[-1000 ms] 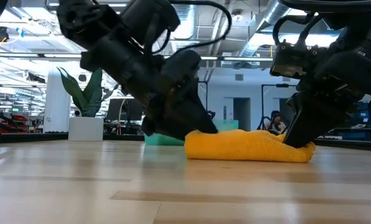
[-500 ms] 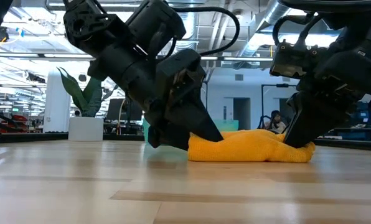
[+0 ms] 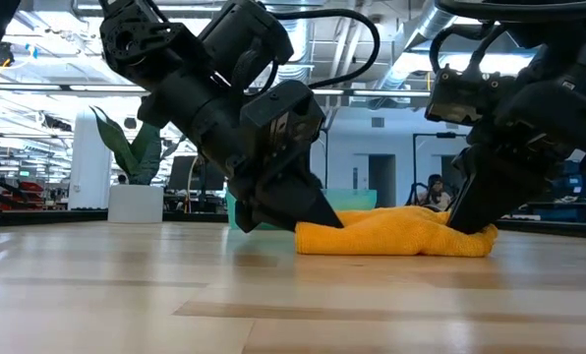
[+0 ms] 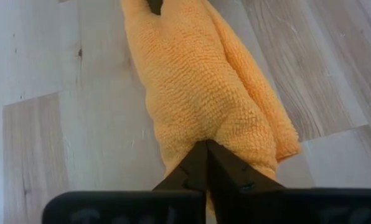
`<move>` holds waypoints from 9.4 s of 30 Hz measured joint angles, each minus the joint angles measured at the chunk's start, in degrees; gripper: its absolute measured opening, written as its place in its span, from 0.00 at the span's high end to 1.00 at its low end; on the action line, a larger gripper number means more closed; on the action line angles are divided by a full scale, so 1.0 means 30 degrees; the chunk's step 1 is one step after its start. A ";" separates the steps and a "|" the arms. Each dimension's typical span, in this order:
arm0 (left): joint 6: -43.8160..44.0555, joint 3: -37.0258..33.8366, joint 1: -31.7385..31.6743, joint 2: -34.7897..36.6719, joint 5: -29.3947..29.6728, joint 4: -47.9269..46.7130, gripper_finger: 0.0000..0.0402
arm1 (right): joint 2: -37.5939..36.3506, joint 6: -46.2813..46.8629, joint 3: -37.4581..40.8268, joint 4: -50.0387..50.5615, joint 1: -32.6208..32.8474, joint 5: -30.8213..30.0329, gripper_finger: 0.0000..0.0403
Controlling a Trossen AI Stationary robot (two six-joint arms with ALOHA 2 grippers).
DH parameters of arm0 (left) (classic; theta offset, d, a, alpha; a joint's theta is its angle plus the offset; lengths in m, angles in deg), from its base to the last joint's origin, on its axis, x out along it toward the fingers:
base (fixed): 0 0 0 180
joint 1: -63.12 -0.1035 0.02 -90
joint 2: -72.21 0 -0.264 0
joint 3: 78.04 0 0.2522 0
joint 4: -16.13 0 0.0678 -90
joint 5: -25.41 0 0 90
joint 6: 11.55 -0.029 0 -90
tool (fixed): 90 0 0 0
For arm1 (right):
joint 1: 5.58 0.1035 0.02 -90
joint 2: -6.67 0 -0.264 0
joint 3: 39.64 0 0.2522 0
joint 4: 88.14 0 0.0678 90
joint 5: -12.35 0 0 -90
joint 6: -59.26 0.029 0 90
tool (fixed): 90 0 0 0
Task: Roll microfiber towels into tight, uniform cylinder then place into a basket
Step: Put the rolled orange towel into the blue bin, then return to Home Position
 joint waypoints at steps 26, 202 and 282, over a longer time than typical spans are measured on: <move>0.0518 0.0015 -0.0026 0.0007 0.1020 -0.0962 0.92 | -0.4876 -0.0441 0.0123 0.4329 -0.0061 0.2610 0.57; -1.8400 -0.0036 -1.5069 0.2756 0.4074 -0.0717 0.72 | 0.5544 -2.0729 -1.1069 0.3655 -2.0860 0.9113 0.89; -0.9352 -1.6796 -0.3475 2.6741 -0.0393 0.2214 0.58 | -1.8290 -1.1856 0.2964 0.6723 -1.4243 0.9900 0.35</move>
